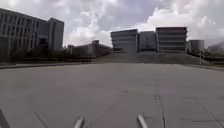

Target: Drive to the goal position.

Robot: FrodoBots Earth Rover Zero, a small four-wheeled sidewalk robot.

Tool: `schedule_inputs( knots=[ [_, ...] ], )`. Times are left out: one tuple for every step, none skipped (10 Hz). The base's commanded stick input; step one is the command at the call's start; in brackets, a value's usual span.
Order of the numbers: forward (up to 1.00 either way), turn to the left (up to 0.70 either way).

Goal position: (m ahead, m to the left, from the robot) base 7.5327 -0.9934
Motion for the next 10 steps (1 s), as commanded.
schedule_inputs(
  knots=[
    [0.7,0.02],
    [0.7,0.02],
    [0.7,0.02],
    [0.7,0.02],
    [0.7,0.02],
    [0.7,0.02],
    [0.7,0.02],
    [0.7,0.02],
    [0.7,0.0],
    [0.7,0.0]
  ],
)
